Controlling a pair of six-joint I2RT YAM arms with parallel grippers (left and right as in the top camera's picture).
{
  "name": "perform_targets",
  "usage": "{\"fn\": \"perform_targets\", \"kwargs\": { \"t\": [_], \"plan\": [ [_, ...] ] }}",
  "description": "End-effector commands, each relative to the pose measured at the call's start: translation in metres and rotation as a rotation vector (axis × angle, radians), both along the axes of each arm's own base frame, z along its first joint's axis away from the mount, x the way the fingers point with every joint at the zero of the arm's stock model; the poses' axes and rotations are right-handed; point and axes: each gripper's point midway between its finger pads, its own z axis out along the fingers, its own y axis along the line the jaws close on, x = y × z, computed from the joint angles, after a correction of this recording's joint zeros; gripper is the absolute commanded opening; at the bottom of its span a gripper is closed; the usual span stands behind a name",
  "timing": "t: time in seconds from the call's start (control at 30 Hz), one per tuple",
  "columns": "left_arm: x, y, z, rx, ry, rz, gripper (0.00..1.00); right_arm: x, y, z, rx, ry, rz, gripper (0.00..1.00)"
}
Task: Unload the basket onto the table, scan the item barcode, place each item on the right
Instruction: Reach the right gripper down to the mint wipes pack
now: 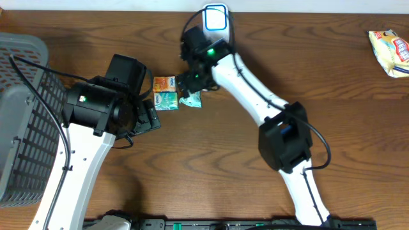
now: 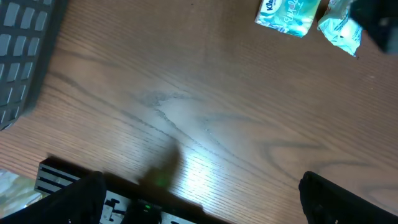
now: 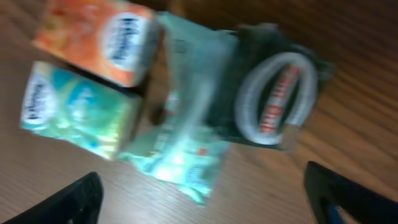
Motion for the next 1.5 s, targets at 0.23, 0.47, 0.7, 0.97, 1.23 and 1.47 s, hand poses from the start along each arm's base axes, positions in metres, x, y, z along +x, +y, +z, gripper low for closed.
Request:
{"fn": "perform_targets", "kwargs": {
  "t": [0.23,0.47,0.7,0.97,1.23,1.47],
  "plan": [
    [-0.001,0.002,0.002,-0.001,-0.008,0.014,0.98,-0.019,0.031,-0.003,-0.038,-0.049,-0.091,0.71],
    [-0.001,0.002,0.002,-0.001,-0.008,0.014,0.98,-0.015,0.026,-0.030,-0.094,-0.049,-0.137,0.70],
    [-0.001,0.002,0.002,-0.001,-0.008,0.014,0.97,-0.015,0.013,-0.062,-0.179,-0.026,-0.147,0.71],
    [-0.001,0.002,0.002,-0.001,-0.008,0.014,0.98,-0.011,-0.017,-0.058,-0.293,-0.053,-0.183,0.69],
    [-0.001,0.002,0.002,-0.001,-0.008,0.014,0.98,-0.012,-0.038,-0.043,-0.320,-0.024,-0.208,0.66],
    [-0.001,0.002,0.002,-0.001,-0.008,0.014,0.98,-0.014,-0.037,-0.012,-0.280,-0.043,-0.199,0.61]
  ]
}}
